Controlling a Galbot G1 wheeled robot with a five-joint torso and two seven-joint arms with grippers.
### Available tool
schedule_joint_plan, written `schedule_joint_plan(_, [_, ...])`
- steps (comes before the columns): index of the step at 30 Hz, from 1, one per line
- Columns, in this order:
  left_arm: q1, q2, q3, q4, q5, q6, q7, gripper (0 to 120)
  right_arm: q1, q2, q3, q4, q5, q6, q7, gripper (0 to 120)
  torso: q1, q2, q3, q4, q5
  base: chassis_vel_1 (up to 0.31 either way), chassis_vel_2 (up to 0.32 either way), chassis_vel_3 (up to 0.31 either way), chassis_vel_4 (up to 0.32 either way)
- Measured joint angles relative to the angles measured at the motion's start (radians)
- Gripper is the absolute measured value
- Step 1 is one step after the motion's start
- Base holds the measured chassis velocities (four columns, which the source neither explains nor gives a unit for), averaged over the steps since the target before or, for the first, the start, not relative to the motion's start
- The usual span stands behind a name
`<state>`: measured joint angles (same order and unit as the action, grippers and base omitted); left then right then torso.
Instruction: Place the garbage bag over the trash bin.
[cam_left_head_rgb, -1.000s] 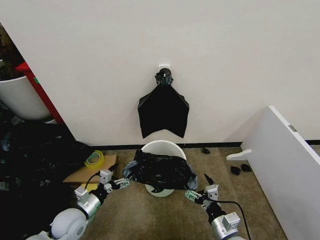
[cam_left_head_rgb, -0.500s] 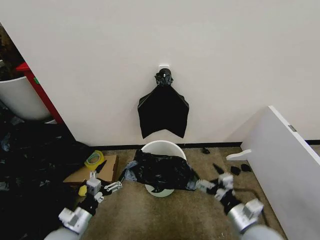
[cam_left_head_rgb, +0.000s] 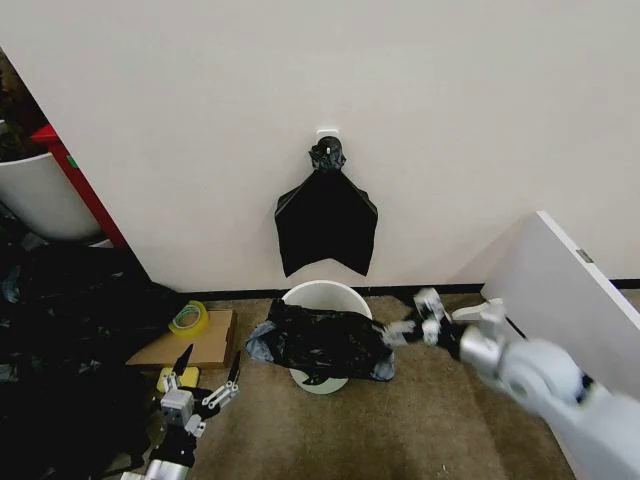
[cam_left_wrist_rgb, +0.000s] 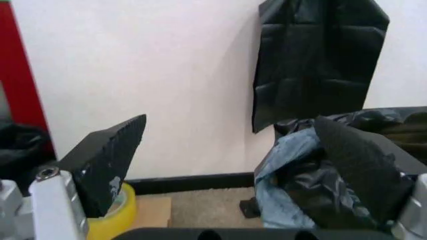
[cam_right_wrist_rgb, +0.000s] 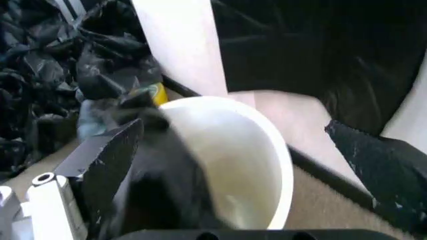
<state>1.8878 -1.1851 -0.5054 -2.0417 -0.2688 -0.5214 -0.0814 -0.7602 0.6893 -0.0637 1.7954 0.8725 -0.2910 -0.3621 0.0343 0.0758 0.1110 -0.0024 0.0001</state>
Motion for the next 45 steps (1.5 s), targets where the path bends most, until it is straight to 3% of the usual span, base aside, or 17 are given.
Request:
schedule_joint_plan(2, [0.036,-0.014,-0.003,-0.012,-0.005,-0.004,0.000,100,0.162,0.046,-0.134,-0.119,-0.009,-0.026,-0.032,100,0.000,0.000,0.000,0.0002,-0.0017,0.000,0.000,0.000,0.000])
schedule_joint_plan(4, [0.056,-0.023,0.007,-0.022,-0.005,-0.005,0.004,100,0.248,0.094,-0.214,-0.212,-0.014,-0.039,-0.055,100,0.000,0.000,0.000,0.0001,-0.0001,0.000,0.000,0.000,0.000])
schedule_joint_plan(11, [0.074,-0.044,0.048,-0.050,0.009,0.004,0.014,100,0.389,0.199,-0.341,-0.431,-0.103,-0.035,-0.123,100,0.000,0.000,0.000,-0.0001,-0.0009,0.000,0.000,0.000,0.000])
schedule_joint_plan(18, [0.061,-0.044,0.075,-0.044,0.019,0.019,0.015,100,0.429,0.259,-0.391,-0.550,-0.139,-0.032,-0.155,100,0.000,0.000,0.000,-0.0002,-0.0007,0.000,0.000,0.000,0.000])
schedule_joint_plan(45, [0.029,-0.040,0.096,-0.048,0.014,0.042,0.010,100,0.425,0.318,-0.421,-0.590,-0.140,-0.043,-0.160,3,0.000,0.000,0.000,-0.0001,-0.0006,0.000,0.000,0.000,0.000])
